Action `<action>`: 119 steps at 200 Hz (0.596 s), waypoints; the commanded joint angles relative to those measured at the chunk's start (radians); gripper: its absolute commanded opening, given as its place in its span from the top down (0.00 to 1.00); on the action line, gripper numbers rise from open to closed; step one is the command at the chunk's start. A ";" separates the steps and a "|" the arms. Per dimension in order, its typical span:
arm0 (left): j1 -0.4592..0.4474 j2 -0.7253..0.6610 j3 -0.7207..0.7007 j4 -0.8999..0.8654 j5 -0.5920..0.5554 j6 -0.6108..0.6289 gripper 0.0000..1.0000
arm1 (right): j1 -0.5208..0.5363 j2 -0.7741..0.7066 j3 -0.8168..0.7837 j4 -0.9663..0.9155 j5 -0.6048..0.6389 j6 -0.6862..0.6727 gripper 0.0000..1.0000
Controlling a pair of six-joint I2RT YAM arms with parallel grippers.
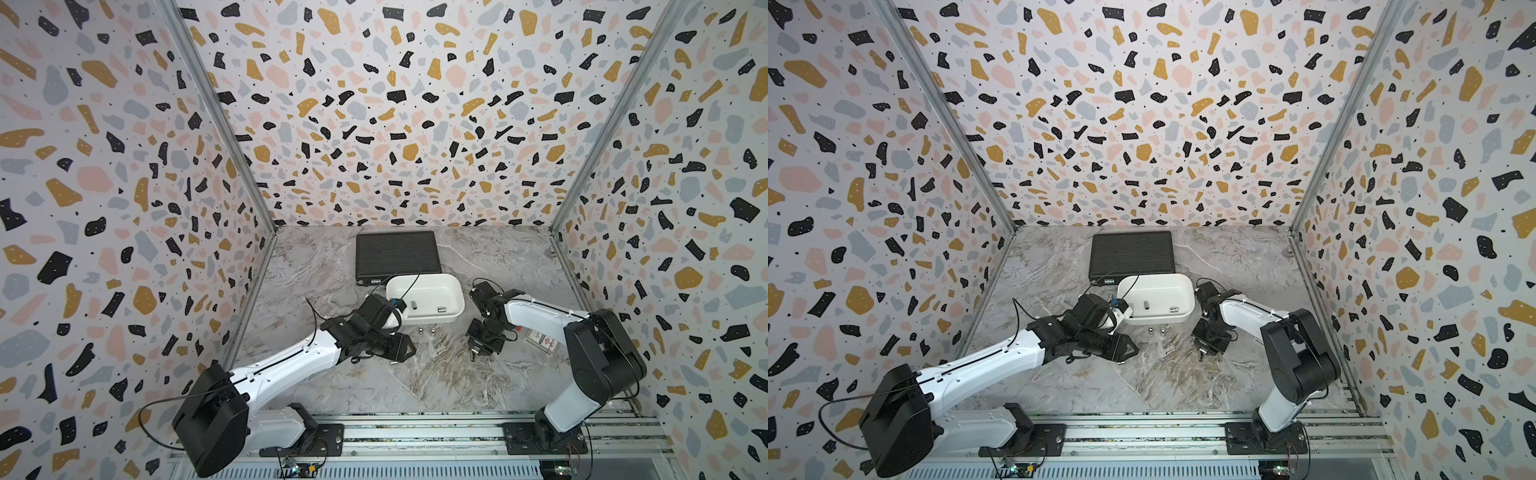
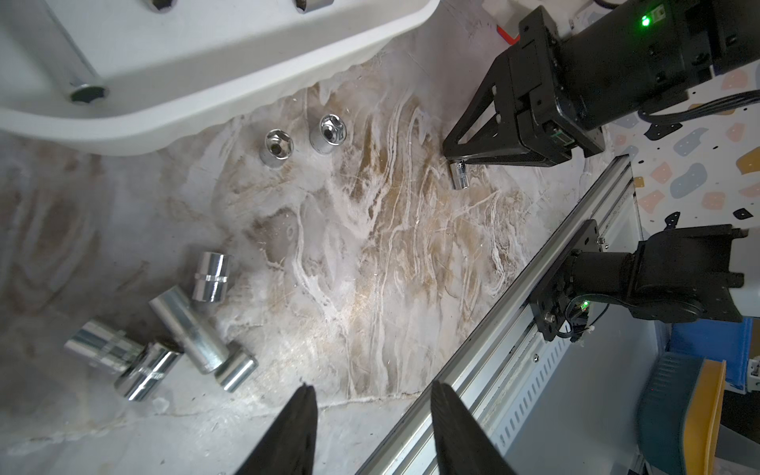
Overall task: Put the socket on the desktop into the storage box
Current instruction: Pick up the socket head at the center of the board.
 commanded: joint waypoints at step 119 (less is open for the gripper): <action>-0.005 -0.020 0.018 0.026 -0.021 -0.006 0.51 | 0.003 -0.068 0.076 -0.065 0.084 -0.045 0.72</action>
